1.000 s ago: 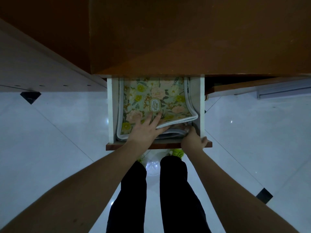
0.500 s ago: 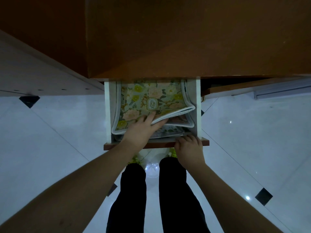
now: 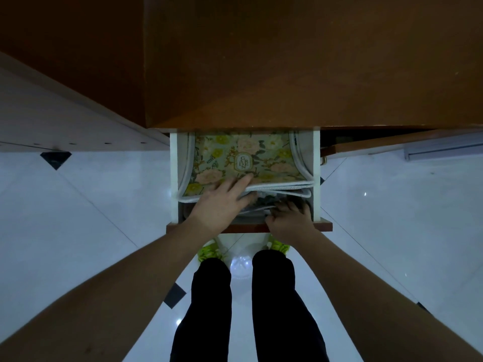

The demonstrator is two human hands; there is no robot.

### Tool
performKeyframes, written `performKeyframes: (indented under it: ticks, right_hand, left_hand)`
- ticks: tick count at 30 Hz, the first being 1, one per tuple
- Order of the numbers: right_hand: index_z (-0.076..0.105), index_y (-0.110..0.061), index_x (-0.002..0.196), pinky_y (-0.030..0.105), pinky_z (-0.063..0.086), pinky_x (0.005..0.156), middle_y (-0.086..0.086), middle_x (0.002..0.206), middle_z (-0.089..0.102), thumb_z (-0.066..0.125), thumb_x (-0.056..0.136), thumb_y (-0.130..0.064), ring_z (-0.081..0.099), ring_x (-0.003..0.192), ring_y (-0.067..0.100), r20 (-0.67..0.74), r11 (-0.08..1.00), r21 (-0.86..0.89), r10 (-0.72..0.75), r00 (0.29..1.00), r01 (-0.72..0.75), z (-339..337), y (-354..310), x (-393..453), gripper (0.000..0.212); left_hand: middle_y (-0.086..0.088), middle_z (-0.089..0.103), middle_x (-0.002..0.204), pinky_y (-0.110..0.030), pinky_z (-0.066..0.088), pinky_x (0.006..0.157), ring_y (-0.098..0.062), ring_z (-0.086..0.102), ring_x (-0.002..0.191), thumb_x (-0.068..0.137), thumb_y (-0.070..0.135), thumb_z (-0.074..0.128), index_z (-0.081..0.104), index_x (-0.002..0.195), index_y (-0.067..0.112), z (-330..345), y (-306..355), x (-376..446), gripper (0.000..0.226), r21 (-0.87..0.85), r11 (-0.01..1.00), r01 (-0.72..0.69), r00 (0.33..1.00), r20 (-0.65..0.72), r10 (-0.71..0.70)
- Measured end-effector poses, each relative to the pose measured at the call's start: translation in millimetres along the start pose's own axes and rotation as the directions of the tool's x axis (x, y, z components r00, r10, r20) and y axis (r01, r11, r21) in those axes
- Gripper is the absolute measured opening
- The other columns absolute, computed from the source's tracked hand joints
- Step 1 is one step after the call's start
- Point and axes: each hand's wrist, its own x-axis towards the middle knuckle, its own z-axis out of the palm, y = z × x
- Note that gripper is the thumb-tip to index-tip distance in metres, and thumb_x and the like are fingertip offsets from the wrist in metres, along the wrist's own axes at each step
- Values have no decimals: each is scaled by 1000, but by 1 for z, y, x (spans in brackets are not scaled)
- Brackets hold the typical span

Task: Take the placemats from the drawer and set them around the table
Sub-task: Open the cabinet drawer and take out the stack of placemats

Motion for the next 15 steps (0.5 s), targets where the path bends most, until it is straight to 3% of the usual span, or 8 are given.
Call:
performKeyframes:
  ticks: [2, 5, 7, 10, 15]
  right_hand:
    - [57, -14, 134, 59, 7, 117, 5, 149, 46, -1, 76, -49, 31, 143, 26, -137, 1000, 28, -10, 990, 14, 7, 0, -6, 89]
    - [72, -8, 107, 69, 35, 102, 8, 116, 68, 30, 82, -35, 61, 116, 35, -322, 999, -26, -39, 946, 32, 14, 0, -19, 56]
    - [71, -9, 110, 65, 37, 103, 7, 116, 68, 37, 83, -33, 61, 115, 34, -409, 999, -32, -35, 912, 24, 17, 0, -26, 49]
    - [65, -11, 121, 61, 29, 110, 4, 128, 62, 36, 87, -33, 54, 125, 28, -507, 999, -31, -36, 861, 24, 16, 0, -36, 50]
    - [60, -13, 129, 57, 24, 115, 2, 134, 58, 35, 90, -38, 49, 131, 23, -513, 998, -64, -47, 857, 16, 16, -1, -40, 53]
  left_hand:
    - [-13, 45, 148, -48, 56, 71, -36, 54, 115, 69, 9, 79, 62, 130, 23, 2, 2, -1, 65, 31, 999, 28, 999, -21, -27]
    - [-12, 43, 149, -47, 56, 73, -34, 55, 114, 74, 13, 75, 59, 134, 21, 8, 5, -2, 62, 37, 998, 52, 998, -41, -51]
    - [-9, 42, 151, -47, 56, 73, -33, 55, 114, 84, 22, 67, 53, 140, 21, 12, 7, -3, 58, 33, 997, 69, 997, -34, -68]
    - [-6, 46, 150, -45, 57, 69, -29, 57, 112, 88, 37, 64, 53, 139, 22, 13, 9, -3, 55, 5, 994, 109, 993, 37, -110]
    - [-12, 51, 145, -42, 57, 56, -35, 63, 104, 61, 1, 73, 60, 135, 22, 6, 10, -6, 78, -20, 992, 129, 989, 78, -127]
